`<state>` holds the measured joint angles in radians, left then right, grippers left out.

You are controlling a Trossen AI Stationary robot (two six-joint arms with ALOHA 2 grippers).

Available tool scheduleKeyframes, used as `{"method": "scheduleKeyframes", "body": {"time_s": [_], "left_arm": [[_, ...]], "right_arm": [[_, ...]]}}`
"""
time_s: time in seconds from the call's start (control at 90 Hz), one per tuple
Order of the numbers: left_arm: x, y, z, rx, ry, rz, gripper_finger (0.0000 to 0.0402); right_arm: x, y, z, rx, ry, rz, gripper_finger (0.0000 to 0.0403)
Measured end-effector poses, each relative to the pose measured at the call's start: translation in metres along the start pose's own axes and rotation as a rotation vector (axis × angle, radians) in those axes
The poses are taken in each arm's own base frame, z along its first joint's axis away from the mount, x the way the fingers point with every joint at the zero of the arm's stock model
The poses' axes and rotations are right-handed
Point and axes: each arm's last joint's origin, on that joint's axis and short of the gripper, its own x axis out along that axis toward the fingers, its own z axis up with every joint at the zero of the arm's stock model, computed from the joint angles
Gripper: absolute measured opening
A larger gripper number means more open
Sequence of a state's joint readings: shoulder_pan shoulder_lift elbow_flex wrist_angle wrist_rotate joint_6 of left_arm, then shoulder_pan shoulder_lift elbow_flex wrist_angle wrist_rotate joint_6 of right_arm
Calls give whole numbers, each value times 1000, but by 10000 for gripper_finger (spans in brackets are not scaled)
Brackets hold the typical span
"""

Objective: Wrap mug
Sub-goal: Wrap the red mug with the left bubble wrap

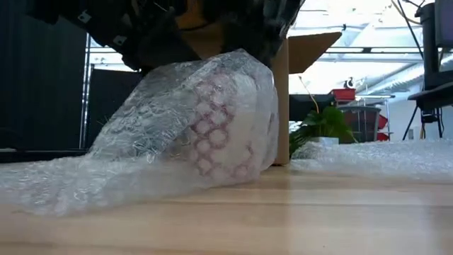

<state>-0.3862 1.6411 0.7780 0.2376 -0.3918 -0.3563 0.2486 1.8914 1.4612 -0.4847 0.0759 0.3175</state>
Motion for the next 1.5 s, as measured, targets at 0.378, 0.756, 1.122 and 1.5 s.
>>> {"method": "scheduleKeyframes", "body": {"time_s": [0.378,0.756,1.122,1.5], "left_arm": [[0,0,0,-2,-1,-5,130],[0,0,1,-8,-13,-12,130],[0,-1,1,-11,-16,-15,130],[0,-1,1,-11,-16,-15,130]], "right_arm": [[-63,-8,-12,17,130,-146,0],[-25,-16,-64,61,204,-295,0],[-6,-37,-61,24,-38,-414,0],[-26,12,-34,-123,-185,-291,0]]}}
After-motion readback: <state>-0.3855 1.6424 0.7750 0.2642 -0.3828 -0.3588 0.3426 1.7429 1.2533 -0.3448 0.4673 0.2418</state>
